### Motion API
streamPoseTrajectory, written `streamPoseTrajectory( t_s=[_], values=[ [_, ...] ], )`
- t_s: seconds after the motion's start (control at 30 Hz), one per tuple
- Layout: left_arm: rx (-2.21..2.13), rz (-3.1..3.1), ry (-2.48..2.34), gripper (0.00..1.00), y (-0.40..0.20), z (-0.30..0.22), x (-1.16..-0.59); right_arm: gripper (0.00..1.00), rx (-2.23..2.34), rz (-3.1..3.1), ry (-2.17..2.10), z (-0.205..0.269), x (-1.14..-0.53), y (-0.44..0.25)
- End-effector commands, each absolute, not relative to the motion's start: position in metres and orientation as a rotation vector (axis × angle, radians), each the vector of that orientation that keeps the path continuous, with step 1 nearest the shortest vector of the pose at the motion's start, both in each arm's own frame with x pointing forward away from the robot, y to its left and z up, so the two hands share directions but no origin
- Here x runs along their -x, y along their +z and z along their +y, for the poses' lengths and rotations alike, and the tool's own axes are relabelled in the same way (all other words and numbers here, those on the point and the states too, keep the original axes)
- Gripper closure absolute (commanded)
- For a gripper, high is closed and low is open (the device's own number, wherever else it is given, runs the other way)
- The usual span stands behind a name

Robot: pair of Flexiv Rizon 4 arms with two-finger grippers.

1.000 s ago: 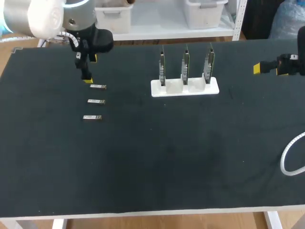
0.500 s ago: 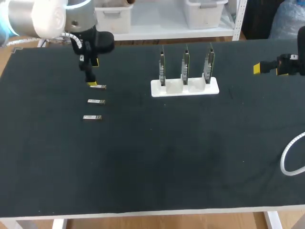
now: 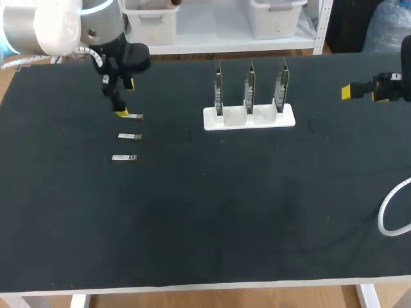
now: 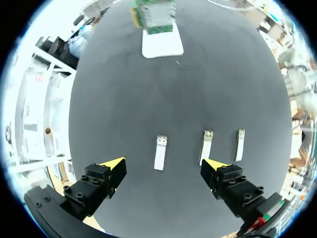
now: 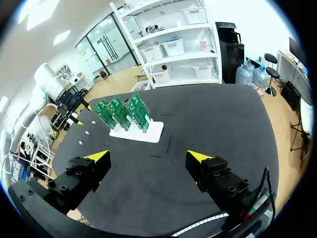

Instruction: Pick up the optical module with the left hand, and insert it into the network port with the right hand.

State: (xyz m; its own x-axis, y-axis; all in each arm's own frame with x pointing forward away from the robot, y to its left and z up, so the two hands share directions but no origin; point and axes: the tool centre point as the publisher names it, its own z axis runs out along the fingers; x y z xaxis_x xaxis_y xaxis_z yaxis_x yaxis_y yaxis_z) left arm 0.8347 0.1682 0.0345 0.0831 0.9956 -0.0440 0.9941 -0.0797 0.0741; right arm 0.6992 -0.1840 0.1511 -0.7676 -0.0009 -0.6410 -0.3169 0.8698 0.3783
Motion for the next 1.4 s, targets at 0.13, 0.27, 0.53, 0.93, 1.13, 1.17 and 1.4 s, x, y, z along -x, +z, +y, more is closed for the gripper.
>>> streamPoseTrajectory(
  t_s=[0.13, 0.27, 0.53, 0.93, 1.13, 1.17, 1.4],
  values=[
    [-2.235, 2.073, 0.078, 0.00, 0.022, 0.169, -0.826, 0.00, 0.228, 2.378, 0.627, -0.184, -0.699, 0.151],
    [-2.216, 2.091, 0.074, 0.00, 0.018, 0.168, -0.828, 0.00, 0.228, 2.378, 0.627, -0.184, -0.699, 0.151],
    [-2.218, 2.086, 0.071, 0.00, 0.010, 0.168, -0.832, 0.00, 0.228, 2.378, 0.627, -0.184, -0.699, 0.151],
    [-2.254, 2.102, 0.055, 0.00, 0.001, 0.167, -0.841, 0.00, 0.228, 2.378, 0.627, -0.184, -0.699, 0.151],
    [-2.253, 2.157, 0.050, 0.00, -0.008, 0.170, -0.844, 0.00, 0.228, 2.378, 0.627, -0.184, -0.699, 0.151],
    [-2.252, 2.160, 0.049, 0.00, -0.008, 0.170, -0.844, 0.00, 0.228, 2.378, 0.627, -0.184, -0.699, 0.151],
    [-2.239, 2.172, 0.037, 0.00, -0.010, 0.170, -0.845, 0.00, 0.228, 2.378, 0.627, -0.184, -0.699, 0.151]
  ],
)
